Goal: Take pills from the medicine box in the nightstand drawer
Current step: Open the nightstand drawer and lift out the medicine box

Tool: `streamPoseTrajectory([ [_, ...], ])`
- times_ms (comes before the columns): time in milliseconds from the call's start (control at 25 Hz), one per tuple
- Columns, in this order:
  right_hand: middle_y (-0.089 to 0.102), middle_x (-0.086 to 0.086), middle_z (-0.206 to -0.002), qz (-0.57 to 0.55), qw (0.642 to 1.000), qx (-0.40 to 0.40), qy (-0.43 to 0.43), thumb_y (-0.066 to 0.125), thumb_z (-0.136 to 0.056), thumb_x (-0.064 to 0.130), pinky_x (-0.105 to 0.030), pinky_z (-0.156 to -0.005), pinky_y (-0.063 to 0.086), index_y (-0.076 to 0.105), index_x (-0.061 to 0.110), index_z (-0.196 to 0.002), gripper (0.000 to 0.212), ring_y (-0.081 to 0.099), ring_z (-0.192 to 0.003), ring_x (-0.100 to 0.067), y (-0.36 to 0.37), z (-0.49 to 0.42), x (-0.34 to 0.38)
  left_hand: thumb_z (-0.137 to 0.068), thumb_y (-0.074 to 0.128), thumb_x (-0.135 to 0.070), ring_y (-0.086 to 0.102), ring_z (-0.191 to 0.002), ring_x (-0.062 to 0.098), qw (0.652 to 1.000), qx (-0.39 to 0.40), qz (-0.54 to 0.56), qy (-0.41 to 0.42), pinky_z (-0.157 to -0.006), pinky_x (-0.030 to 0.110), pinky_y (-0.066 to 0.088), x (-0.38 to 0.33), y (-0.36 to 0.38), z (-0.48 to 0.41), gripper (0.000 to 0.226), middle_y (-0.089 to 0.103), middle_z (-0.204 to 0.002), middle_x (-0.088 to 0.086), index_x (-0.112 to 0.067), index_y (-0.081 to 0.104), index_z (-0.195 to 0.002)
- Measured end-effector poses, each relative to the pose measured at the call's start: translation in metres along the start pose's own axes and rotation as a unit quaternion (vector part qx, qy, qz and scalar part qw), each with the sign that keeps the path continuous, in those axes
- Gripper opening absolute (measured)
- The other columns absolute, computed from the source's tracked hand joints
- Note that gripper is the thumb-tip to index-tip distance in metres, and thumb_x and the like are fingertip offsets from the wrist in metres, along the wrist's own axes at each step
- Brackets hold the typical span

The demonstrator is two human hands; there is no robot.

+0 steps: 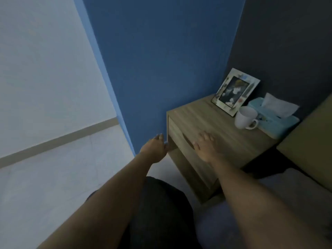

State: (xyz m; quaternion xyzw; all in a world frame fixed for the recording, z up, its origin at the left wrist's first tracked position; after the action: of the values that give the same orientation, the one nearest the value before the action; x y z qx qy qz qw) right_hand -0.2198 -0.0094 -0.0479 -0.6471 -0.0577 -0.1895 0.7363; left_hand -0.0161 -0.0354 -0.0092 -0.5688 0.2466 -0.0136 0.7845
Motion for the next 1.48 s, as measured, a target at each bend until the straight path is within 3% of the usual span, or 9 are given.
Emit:
streamPoseTrajectory([
  [200, 0.014, -0.008, -0.159, 0.004, 1.0, 0.008, 0.013, 0.028, -0.099, 0.038, -0.045, -0.12, 0.01, 0.018, 0.011, -0.147, 0.056, 0.004, -0.146, -0.028, 0.036, -0.056, -0.041, -0.099, 0.032, -0.036, 0.042, -0.131, 0.038, 0.997, 0.061, 0.05, 0.005, -0.104, 0.041, 0.037, -0.004, 0.071, -0.07, 0.058, 0.039, -0.147, 0.024, -0.001, 0.026, -0.144],
  [440, 0.01, -0.004, -0.159, 0.018, 1.0, 0.001, -0.014, 0.025, -0.099, 0.04, -0.047, -0.12, 0.009, 0.015, 0.017, -0.148, 0.055, 0.0, -0.147, -0.024, 0.07, -0.089, -0.069, -0.099, 0.03, -0.038, 0.051, -0.12, 0.037, 0.98, 0.102, 0.158, -0.068, -0.096, 0.038, 0.04, -0.002, 0.135, -0.139, 0.053, 0.054, -0.131, 0.025, 0.0, 0.039, -0.135],
  [520, 0.014, -0.002, -0.159, 0.005, 1.0, -0.023, -0.017, 0.024, -0.1, 0.036, -0.044, -0.12, 0.009, 0.019, 0.018, -0.147, 0.051, 0.002, -0.147, -0.02, 0.076, -0.09, -0.074, -0.099, 0.03, -0.041, 0.053, -0.116, 0.035, 0.968, 0.127, 0.192, -0.095, -0.094, 0.039, 0.041, -0.006, 0.153, -0.155, 0.053, 0.055, -0.13, 0.025, 0.0, 0.045, -0.129],
  [600, 0.019, -0.001, -0.158, 0.009, 0.999, -0.047, -0.022, 0.025, -0.1, 0.034, -0.043, -0.12, 0.012, 0.023, 0.018, -0.146, 0.049, 0.005, -0.147, -0.019, 0.079, -0.092, -0.077, -0.098, 0.03, -0.044, 0.055, -0.101, 0.028, 0.946, 0.135, 0.261, -0.134, -0.083, 0.035, 0.041, -0.012, 0.169, -0.164, 0.051, 0.058, -0.123, 0.021, -0.002, 0.05, -0.119],
  [680, 0.021, -0.001, -0.157, 0.012, 0.998, -0.056, -0.026, 0.025, -0.099, 0.034, -0.043, -0.12, 0.015, 0.025, 0.018, -0.145, 0.049, 0.007, -0.147, -0.019, 0.081, -0.093, -0.078, -0.098, 0.031, -0.042, 0.055, -0.101, 0.029, 0.924, 0.123, 0.322, -0.166, -0.08, 0.032, 0.039, -0.018, 0.179, -0.173, 0.049, 0.058, -0.121, 0.019, -0.004, 0.048, -0.123],
  [880, 0.023, 0.0, -0.157, 0.001, 0.996, -0.079, -0.028, 0.024, -0.097, 0.037, -0.041, -0.118, 0.02, 0.027, 0.018, -0.145, 0.052, 0.01, -0.146, -0.018, 0.084, -0.095, -0.082, -0.091, 0.05, -0.029, 0.061, -0.105, 0.033, 0.902, 0.062, 0.365, -0.221, -0.092, 0.039, 0.05, -0.013, 0.181, -0.195, 0.041, 0.064, -0.117, 0.019, -0.001, 0.053, -0.12],
  [1160, 0.026, -0.002, -0.156, 0.022, 0.996, -0.087, -0.03, 0.02, -0.096, 0.037, -0.04, -0.118, 0.02, 0.027, 0.016, -0.144, 0.053, 0.014, -0.146, -0.02, 0.083, -0.095, -0.083, -0.083, 0.058, -0.041, 0.068, -0.09, 0.023, 0.884, 0.076, 0.402, -0.225, -0.084, 0.038, 0.058, 0.017, 0.177, -0.183, 0.039, 0.067, -0.098, 0.006, -0.008, 0.062, -0.104],
  [1320, 0.032, -0.008, -0.153, 0.031, 0.995, -0.086, -0.038, 0.016, -0.094, 0.038, -0.042, -0.118, 0.021, 0.032, 0.012, -0.142, 0.057, 0.02, -0.144, -0.025, 0.081, -0.095, -0.081, -0.085, 0.059, -0.037, 0.067, -0.08, 0.014, 0.872, 0.082, 0.416, -0.246, -0.071, 0.027, 0.056, 0.054, 0.17, -0.154, 0.031, 0.066, -0.087, 0.0, -0.011, 0.062, -0.1],
  [1480, 0.034, -0.009, -0.152, 0.033, 0.994, -0.093, -0.036, 0.024, -0.095, 0.032, -0.042, -0.117, 0.022, 0.033, 0.011, -0.142, 0.052, 0.022, -0.143, -0.026, 0.081, -0.092, -0.078, -0.087, 0.058, -0.034, 0.068, -0.09, 0.024, 0.859, 0.075, 0.425, -0.275, -0.074, 0.029, 0.056, 0.09, 0.16, -0.122, 0.035, 0.065, -0.101, 0.01, -0.004, 0.063, -0.105],
])
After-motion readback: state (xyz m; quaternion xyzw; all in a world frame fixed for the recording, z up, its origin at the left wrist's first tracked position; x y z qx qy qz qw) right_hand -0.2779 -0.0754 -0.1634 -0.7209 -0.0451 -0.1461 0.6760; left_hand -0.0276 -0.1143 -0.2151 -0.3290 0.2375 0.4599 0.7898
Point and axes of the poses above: each hand's wrist, its own z-axis away from the middle knuckle, its own y-axis out of the palm, x = y × z, the point moved 4 cm from there along -z, towards the middle knuckle
